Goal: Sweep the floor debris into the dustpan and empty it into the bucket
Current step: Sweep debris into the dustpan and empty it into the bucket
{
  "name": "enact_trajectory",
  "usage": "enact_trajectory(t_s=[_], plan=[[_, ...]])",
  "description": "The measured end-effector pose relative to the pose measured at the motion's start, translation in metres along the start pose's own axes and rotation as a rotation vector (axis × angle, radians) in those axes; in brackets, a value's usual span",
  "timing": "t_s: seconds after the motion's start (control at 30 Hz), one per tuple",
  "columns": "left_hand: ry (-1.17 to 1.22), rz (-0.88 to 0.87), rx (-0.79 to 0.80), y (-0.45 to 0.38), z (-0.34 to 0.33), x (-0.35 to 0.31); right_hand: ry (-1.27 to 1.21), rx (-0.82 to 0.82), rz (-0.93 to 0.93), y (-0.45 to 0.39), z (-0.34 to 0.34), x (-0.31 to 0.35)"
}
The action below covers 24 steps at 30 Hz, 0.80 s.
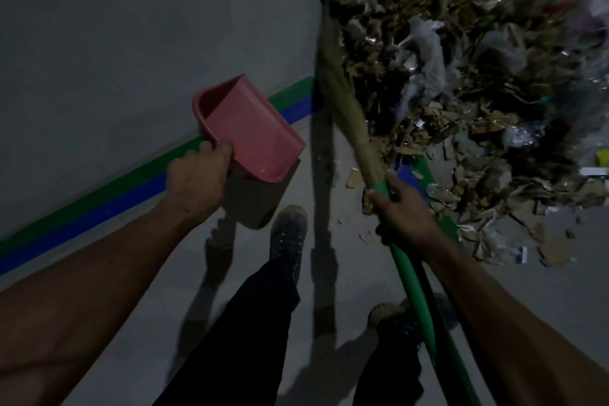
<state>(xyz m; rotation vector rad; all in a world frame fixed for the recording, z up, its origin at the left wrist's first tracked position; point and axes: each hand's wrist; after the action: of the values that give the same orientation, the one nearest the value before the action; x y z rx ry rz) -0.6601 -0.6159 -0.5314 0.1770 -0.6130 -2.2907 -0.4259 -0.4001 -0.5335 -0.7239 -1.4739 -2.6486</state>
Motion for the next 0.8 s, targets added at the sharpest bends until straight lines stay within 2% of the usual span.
enact_trajectory(t_s=[0.2,0.27,0.37,0.47,0.57,0.8], plan=[[-0.065,-0.027,0.016,0.012,0.018,-0.002,0.508,0.184,0.091,0.035,-0.004,-0.052],[-0.089,-0.034,0.034,0.015,0.017,-0.004,0.586,0.182,0.055,0.029,0.006,-0.069],[-0.101,-0.040,0.035,0.020,0.011,-0.008,0.591,0.053,0.005,0.013,0.030,-0.079],[-0.116,-0.029,0.022,0.031,0.005,-0.015,0.641,-0.033,0.102,0.001,0.052,-0.072],[-0.097,0.027,0.010,0.049,0.001,-0.025,0.622,-0.030,0.203,0.014,0.062,-0.069],[-0.011,0.118,-0.050,0.124,0.001,-0.059,0.545,0.024,0.254,0.074,0.070,-0.122]])
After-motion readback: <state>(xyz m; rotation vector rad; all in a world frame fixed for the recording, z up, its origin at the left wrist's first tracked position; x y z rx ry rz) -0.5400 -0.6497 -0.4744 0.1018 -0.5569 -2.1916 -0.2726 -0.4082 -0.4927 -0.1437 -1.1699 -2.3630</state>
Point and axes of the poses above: each hand's wrist, its own y-axis away from the middle knuckle, its own z-axis out of the back of the hand, x = y × z, and after that the axes turned 11 degrees about -x, right-handed
